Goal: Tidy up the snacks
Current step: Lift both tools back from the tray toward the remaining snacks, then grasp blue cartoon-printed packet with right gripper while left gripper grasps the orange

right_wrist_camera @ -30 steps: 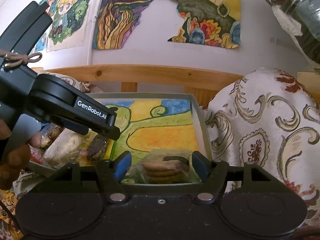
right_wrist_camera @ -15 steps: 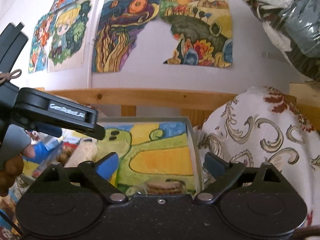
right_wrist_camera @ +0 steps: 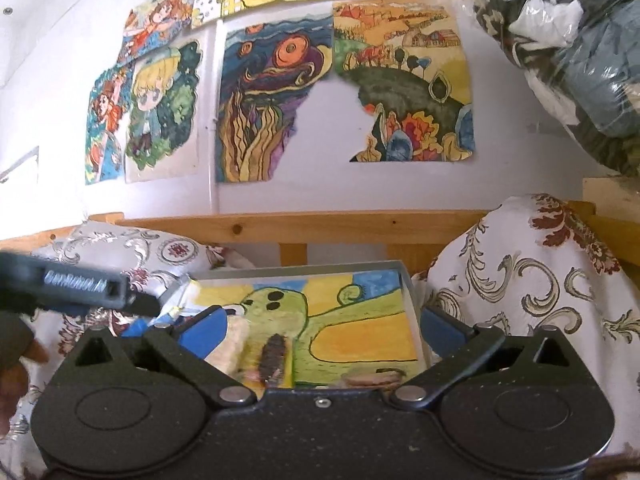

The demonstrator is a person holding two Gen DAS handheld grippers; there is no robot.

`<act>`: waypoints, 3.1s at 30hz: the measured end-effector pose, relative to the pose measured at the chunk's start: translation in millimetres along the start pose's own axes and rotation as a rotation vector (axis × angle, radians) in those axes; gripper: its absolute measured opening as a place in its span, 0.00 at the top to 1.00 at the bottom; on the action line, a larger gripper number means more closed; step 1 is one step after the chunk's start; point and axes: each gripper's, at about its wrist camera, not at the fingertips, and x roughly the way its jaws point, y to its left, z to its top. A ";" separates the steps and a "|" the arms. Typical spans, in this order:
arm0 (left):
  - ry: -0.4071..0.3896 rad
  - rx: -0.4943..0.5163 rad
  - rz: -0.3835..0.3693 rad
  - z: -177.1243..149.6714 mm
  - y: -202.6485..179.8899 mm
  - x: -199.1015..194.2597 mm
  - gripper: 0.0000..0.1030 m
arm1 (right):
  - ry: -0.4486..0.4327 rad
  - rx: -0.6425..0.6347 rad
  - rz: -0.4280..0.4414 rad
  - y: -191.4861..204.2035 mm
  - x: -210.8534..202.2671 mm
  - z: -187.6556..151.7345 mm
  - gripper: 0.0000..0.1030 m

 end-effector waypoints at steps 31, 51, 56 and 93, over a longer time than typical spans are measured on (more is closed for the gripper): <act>0.037 0.013 0.040 -87.9 51.6 -106.2 0.01 | 0.121 -0.081 0.021 54.5 -108.8 -36.1 0.01; 0.194 0.048 0.079 -126.1 56.0 -100.1 0.01 | 0.315 -0.082 0.075 65.6 -93.9 -75.6 0.01; 0.207 0.070 0.082 -128.2 52.9 -98.1 0.01 | 0.323 -0.077 0.081 64.7 -90.7 -76.1 0.01; 0.222 0.241 -0.121 -104.8 14.2 -16.4 0.01 | 0.371 -0.114 0.047 9.7 -5.2 -94.6 0.01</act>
